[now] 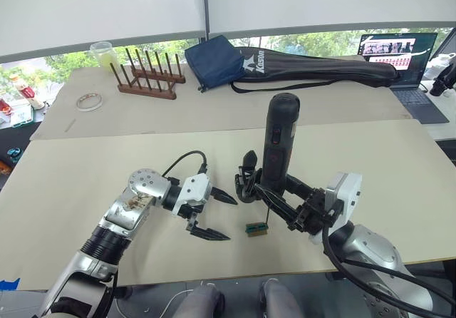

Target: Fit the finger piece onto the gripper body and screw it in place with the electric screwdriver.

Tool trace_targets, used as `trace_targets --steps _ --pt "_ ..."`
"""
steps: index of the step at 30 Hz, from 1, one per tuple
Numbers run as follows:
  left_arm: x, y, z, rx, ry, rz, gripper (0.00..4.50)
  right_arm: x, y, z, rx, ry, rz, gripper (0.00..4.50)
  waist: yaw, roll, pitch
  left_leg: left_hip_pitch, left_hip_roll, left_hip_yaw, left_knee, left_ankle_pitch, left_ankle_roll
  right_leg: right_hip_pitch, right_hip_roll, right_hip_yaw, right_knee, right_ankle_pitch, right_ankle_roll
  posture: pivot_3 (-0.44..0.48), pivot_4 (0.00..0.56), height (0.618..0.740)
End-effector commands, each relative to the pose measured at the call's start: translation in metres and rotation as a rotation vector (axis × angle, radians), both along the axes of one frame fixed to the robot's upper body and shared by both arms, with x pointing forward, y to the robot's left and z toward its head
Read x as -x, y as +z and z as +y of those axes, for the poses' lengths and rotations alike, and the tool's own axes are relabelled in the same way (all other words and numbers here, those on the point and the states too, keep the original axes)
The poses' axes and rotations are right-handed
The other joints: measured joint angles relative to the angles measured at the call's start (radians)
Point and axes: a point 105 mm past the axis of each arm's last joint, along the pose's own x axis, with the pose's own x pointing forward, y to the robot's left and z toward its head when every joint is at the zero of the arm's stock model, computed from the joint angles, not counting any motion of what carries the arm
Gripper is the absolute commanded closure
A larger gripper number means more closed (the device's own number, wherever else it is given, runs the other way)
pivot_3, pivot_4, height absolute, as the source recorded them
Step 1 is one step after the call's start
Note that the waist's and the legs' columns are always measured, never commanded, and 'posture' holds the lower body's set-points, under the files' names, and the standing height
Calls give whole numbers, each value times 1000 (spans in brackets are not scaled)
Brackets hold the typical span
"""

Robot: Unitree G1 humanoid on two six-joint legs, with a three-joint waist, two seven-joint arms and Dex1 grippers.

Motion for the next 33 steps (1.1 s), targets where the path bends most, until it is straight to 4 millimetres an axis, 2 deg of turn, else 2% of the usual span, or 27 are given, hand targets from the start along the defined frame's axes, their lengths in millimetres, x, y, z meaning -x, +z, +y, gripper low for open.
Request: trace_targets --steps 1,19,33 --pt "0 1 0 10 -6 -17 0 8 20 4 -21 29 -115 2533 0 0 0 0 0 0 0 0 0 0 0 0 0 0 0 0 150 740" --pt "-1 -2 2 6 -12 -24 0 10 20 8 7 43 -157 2534 1 0 0 0 0 0 0 0 0 0 0 0 0 0 0 0 150 740" --pt "-1 -4 1 3 -16 -30 0 10 16 8 -2 46 -124 2534 1 0 0 0 0 0 0 0 0 0 0 0 0 0 0 0 150 740"
